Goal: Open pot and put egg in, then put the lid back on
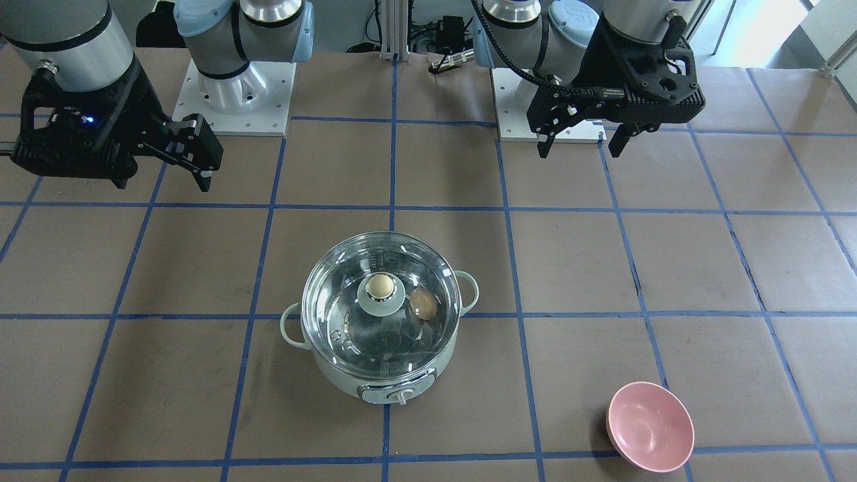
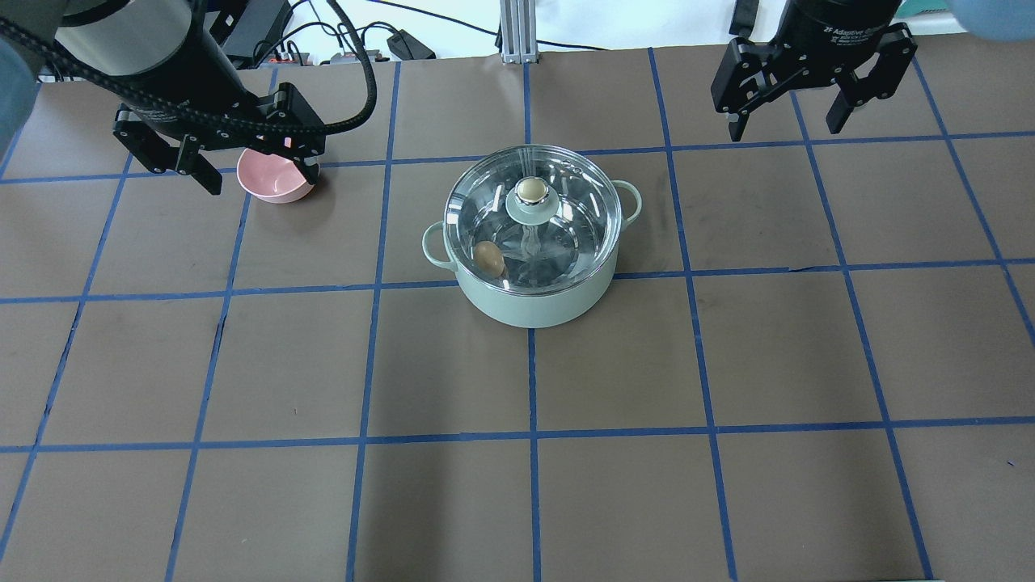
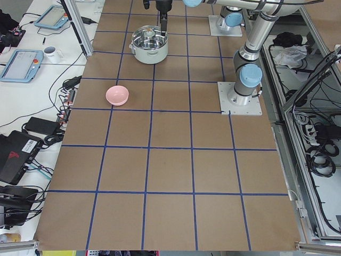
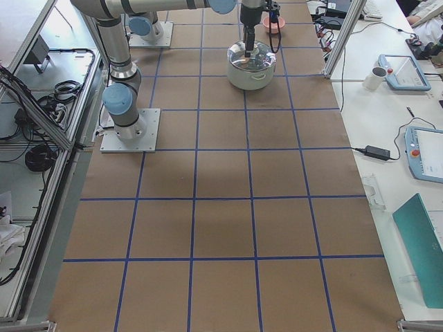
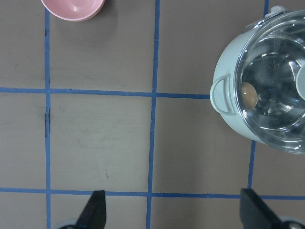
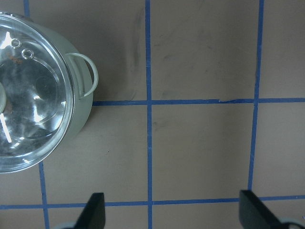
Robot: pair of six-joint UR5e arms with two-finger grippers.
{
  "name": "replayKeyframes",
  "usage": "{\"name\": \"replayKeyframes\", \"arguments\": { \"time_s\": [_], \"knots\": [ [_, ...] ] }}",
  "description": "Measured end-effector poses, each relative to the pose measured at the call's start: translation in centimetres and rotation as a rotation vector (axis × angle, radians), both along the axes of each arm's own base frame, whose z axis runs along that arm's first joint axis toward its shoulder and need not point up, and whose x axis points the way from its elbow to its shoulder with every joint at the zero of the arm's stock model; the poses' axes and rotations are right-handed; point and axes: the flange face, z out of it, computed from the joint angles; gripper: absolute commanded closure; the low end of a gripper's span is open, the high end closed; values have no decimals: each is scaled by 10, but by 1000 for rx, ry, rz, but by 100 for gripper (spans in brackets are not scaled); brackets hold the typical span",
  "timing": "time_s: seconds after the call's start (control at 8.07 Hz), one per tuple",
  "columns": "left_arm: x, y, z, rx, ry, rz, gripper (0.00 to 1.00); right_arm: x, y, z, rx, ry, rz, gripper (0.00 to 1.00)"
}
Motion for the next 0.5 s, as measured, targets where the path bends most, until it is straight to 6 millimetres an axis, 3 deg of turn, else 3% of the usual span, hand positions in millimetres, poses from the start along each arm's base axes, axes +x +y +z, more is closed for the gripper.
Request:
{"name": "replayKeyframes", "arguments": {
  "time_s": [0.5],
  "knots": [
    [0,1,1,-1,-1,0,0,0,-1,-5,-19,-10,-2,0]
  ]
}}
